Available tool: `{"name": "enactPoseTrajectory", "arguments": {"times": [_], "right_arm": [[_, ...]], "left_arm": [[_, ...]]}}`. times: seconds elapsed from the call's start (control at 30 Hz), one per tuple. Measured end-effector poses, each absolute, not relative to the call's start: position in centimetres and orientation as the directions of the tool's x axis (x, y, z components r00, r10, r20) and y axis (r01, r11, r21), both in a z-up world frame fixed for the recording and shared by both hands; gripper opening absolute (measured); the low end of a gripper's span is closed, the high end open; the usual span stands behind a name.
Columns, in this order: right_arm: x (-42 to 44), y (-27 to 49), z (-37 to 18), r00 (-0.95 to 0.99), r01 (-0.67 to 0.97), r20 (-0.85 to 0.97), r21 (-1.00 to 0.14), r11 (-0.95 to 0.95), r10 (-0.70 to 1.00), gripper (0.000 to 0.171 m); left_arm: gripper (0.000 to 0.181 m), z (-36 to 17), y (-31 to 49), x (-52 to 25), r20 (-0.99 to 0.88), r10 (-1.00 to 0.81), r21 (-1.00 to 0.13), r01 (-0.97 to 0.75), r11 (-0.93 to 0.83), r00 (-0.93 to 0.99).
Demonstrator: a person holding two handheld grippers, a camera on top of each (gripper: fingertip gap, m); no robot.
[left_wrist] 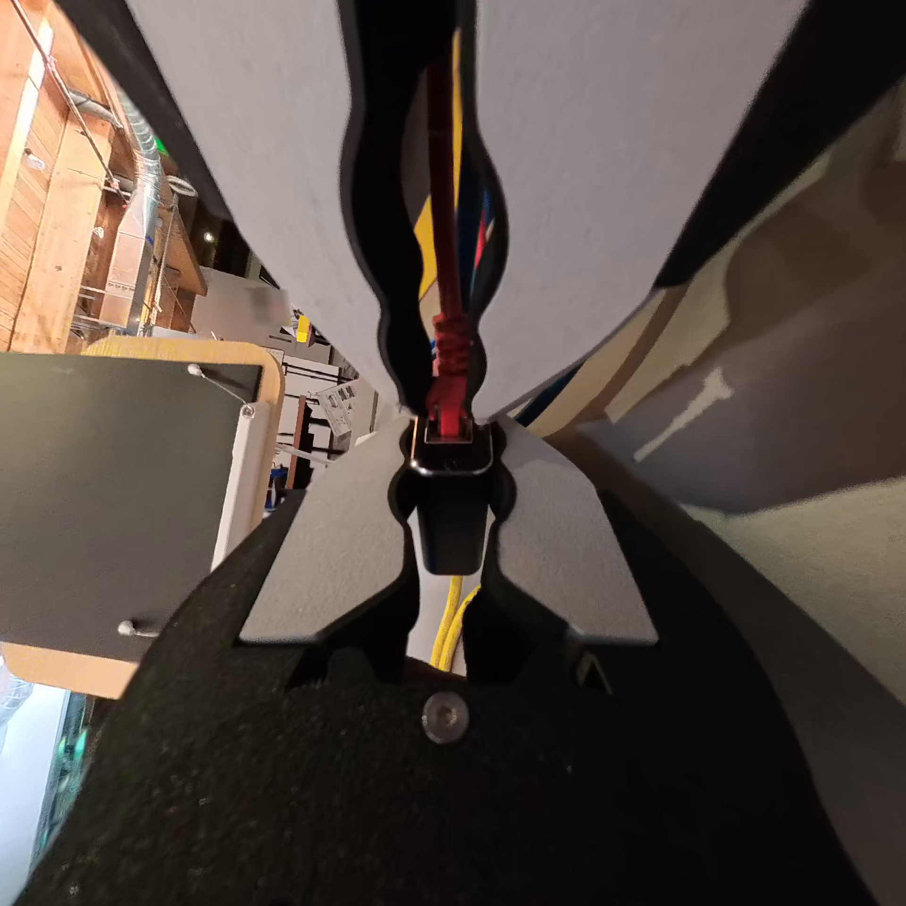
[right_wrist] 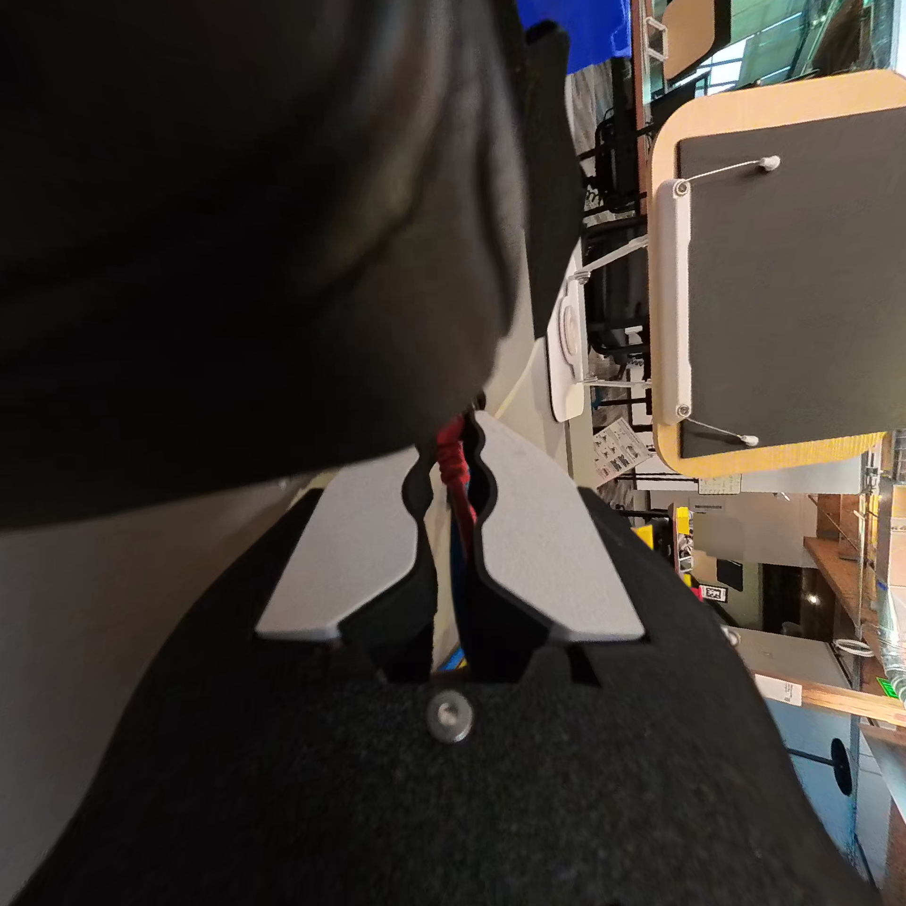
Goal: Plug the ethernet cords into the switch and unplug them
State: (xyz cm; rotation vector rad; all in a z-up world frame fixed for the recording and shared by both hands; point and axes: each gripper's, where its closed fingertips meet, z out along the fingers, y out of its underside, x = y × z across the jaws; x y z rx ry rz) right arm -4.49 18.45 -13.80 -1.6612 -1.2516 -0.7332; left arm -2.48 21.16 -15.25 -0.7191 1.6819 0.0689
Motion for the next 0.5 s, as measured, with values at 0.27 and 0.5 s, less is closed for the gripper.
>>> {"name": "enactPoseTrajectory", "arguments": {"times": [0.27, 0.5], "right_arm": [[-3.3, 14.0, -11.1, 0.516, 0.843, 0.75, -0.531, -0.088, 0.413, 0.011], [-4.3, 10.3, -9.8, 0.587, 0.809, 0.761, -0.567, -0.154, 0.276, 0.011]], "left_arm": [[0.026, -15.2, 22.1, -2.0, -0.908, -0.419, -0.341, -0.577, 0.742, -0.002], [0.026, -15.9, 27.3, -3.5, -0.903, -0.428, -0.334, -0.7, 0.631, 0.045]]}}
